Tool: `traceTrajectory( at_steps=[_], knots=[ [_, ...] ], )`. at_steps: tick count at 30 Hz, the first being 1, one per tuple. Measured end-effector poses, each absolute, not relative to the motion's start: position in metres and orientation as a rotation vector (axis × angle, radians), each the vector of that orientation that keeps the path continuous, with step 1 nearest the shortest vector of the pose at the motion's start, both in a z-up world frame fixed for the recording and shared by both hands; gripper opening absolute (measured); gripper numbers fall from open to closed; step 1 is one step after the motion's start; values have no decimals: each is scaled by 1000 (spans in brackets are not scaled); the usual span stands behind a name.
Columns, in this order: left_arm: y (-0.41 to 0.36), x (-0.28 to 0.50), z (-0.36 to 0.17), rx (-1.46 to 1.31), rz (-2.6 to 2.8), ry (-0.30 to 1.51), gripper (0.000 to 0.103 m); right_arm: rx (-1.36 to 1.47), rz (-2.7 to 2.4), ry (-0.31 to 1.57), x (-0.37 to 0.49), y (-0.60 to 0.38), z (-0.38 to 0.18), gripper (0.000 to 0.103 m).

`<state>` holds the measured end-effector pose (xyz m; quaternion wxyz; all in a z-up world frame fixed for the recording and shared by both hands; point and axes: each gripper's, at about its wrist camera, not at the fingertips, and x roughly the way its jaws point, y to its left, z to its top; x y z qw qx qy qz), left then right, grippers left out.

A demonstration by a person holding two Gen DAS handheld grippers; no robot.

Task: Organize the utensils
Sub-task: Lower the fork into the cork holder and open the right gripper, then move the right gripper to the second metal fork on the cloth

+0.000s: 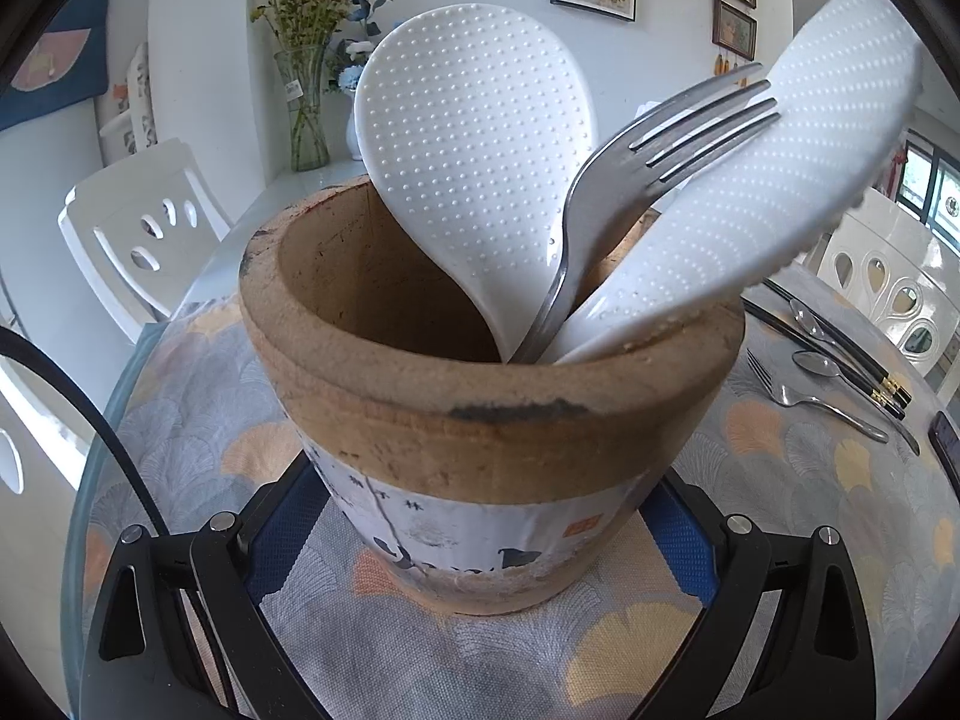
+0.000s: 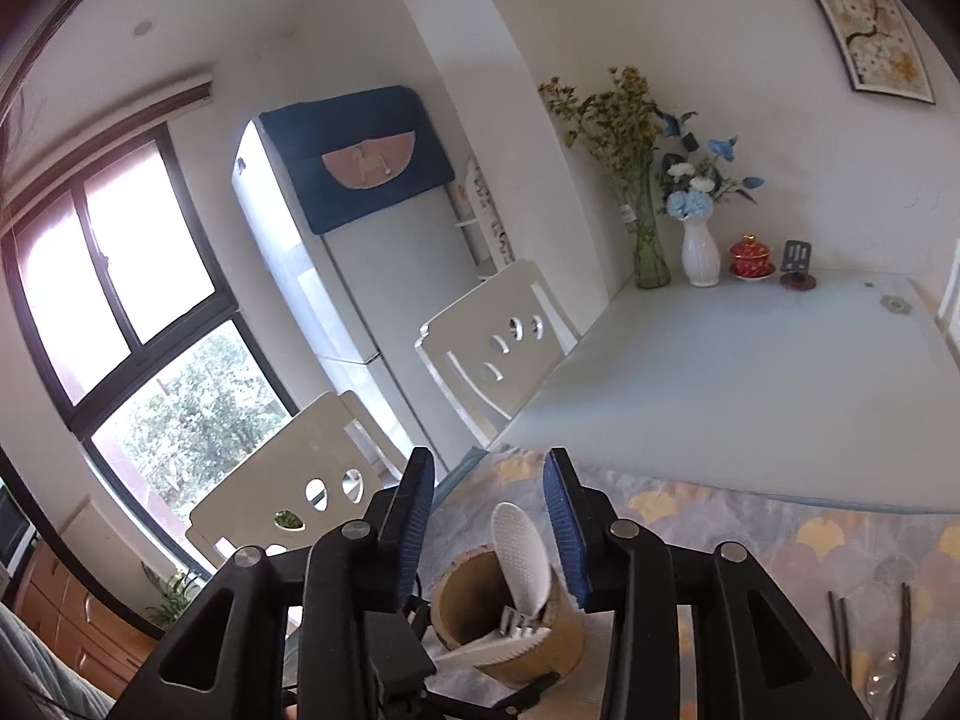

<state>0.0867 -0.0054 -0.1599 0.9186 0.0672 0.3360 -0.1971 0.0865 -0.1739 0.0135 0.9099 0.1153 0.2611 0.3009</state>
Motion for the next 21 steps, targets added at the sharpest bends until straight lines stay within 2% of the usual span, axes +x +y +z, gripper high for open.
traceTrajectory(
  at_steps=[3,8,10,12,15,21],
  knots=[
    [-5,87,-160,139,-405,691,98,244,585,507,76,-189,18,51],
    [-5,87,-160,139,-404,690,98,192,514,457,54,-210,30,53],
    [-5,87,-160,139,-404,690,98,173,472,447,46,-216,31,61],
    [-5,87,-160,139,-405,691,98,190,410,420,36,-228,31,82],
    [-5,87,-160,140,-404,691,98,235,319,424,27,-247,27,84],
    [-5,88,-159,145,-402,690,98,93,192,598,30,-264,4,84]
  ],
)
